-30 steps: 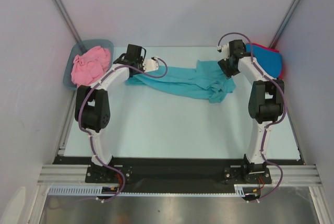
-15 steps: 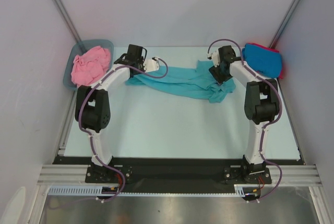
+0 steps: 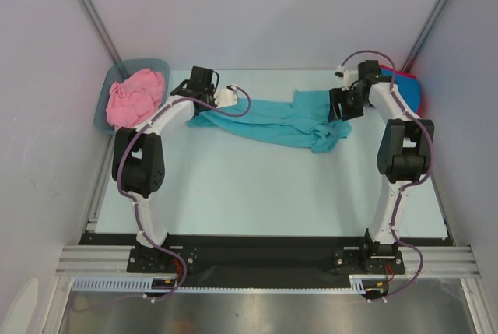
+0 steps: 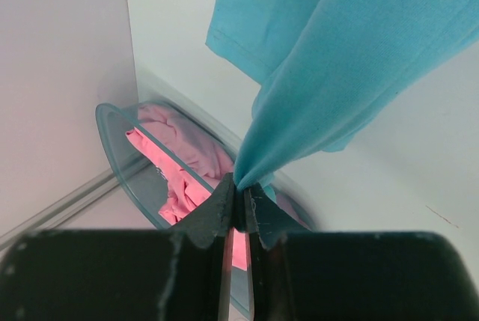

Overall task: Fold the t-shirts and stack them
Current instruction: Flatten the tshirt out

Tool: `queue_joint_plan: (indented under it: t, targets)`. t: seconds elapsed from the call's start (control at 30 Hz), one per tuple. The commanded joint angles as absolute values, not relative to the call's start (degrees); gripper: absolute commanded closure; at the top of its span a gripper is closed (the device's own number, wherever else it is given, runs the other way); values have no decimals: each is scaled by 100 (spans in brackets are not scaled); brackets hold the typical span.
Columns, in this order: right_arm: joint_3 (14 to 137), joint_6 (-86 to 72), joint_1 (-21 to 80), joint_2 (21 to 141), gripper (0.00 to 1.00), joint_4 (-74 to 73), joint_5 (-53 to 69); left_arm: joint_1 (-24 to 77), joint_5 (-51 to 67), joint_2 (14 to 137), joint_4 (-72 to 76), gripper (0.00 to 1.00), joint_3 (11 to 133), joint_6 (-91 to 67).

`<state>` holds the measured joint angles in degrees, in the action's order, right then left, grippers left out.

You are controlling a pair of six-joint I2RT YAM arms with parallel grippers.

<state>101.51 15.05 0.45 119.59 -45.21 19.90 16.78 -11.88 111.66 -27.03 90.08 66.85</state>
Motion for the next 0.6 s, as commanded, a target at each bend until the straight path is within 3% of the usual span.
queue_joint_plan:
  t: [0.0, 0.23, 0.57]
  targets:
    - [10038, 1213, -193, 11935, 36, -4913, 3418, 1731, -1248, 11066, -2566, 87, 9123, 6627]
    - [9896, 1633, -404, 12208, 41, -5605, 4621, 1749, -1301, 11039, -2558, 87, 9097, 6636]
    - [9545, 1960, -650, 12384, 43, -5827, 4930, 1784, -1309, 11004, -2566, 87, 9044, 6627]
